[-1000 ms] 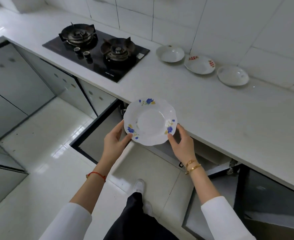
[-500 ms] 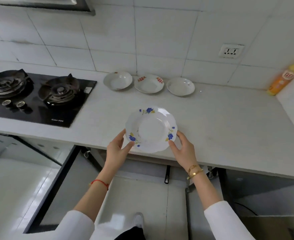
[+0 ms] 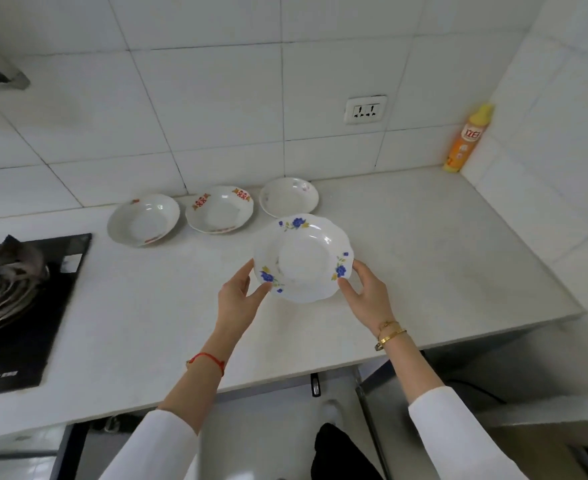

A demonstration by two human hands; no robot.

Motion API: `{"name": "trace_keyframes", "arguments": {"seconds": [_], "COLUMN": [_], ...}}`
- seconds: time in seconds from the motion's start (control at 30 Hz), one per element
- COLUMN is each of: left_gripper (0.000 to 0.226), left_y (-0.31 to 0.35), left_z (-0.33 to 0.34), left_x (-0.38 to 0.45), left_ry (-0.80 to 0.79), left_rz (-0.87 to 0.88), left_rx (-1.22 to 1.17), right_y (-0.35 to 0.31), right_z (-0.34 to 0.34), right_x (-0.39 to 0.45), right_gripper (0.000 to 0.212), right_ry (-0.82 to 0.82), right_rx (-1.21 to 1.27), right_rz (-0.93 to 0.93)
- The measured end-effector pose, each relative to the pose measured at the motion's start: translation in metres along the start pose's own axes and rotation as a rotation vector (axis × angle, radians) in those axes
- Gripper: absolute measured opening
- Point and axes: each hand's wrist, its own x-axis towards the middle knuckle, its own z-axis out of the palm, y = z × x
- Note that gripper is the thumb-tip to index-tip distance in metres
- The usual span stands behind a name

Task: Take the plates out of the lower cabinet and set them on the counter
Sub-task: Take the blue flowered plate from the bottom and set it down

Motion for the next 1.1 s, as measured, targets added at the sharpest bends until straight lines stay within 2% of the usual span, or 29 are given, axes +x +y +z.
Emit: {"name": "trace_keyframes", "arguments": {"seconds": [0.3,0.63,1.1], "left_gripper": [0.054,0.053,0.038], "left_y": [0.025,0.043,0.040], "left_z": [0.059,0.145,0.245], "left_x": [0.084,0.186,0.283], "left_ry": [-0.008,0.023,0.051], "left_rz": [-0.051,-0.109,-0.247], "left_rx": [0.046,-0.020,-0.065], "right_y": [0.028,0.071,0.140], "right_z": [-0.035,-0.080,-0.106], "right_x": [0.096,0.220,0.343], "right_gripper": [0.034,0.033,0.034], "right_ry": [0.016,0.000,-0.045], "right_rx": [-0.061,-0.085,-0.176], "right_rz": [0.037,0.067,0.198]}}
